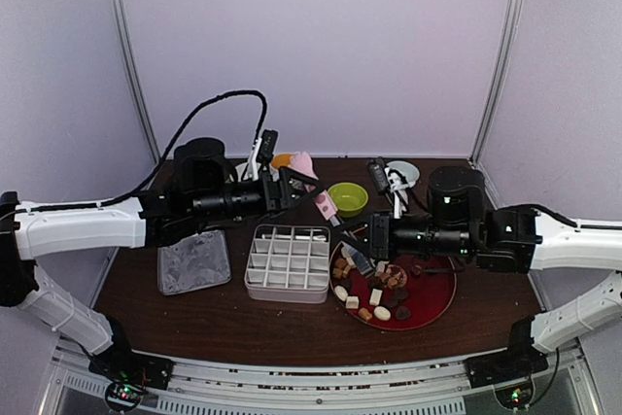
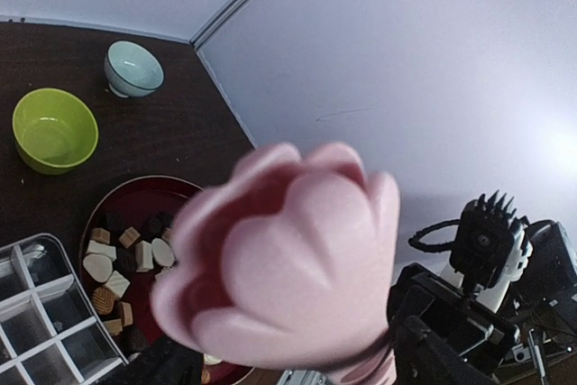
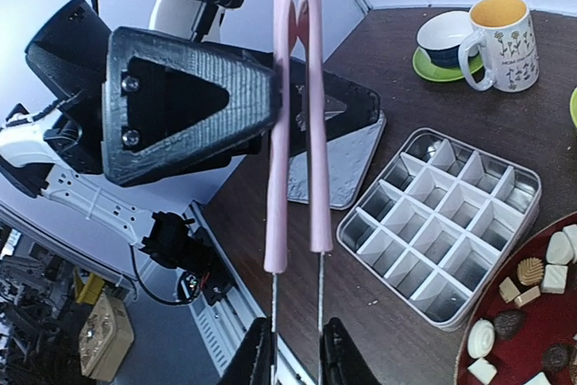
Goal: Pack the chocolate
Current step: Adjust the clamp.
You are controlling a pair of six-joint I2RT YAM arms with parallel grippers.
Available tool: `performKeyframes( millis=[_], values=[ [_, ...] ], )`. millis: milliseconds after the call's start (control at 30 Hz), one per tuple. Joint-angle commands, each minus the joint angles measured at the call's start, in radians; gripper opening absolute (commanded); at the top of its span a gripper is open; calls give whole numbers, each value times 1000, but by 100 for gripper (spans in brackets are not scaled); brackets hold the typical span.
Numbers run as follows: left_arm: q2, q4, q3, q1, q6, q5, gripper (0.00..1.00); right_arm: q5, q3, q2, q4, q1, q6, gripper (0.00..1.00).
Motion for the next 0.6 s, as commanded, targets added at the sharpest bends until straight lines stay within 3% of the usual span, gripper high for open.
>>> performKeyframes(
  millis=[0, 300, 433, 567],
  values=[
    [25, -19, 52, -13, -99, -93, 72, 129, 64, 27, -55, 23, -97, 16],
    [50, 21, 47, -14, -173, -110, 57, 275, 155, 87, -181, 66, -191, 16],
    [67, 48, 50, -15, -197, -103, 39, 312, 165, 100, -199, 78, -217, 16],
    [79, 42, 59, -15, -203, -101, 38, 324, 171, 113, -206, 81, -234, 16]
  ],
)
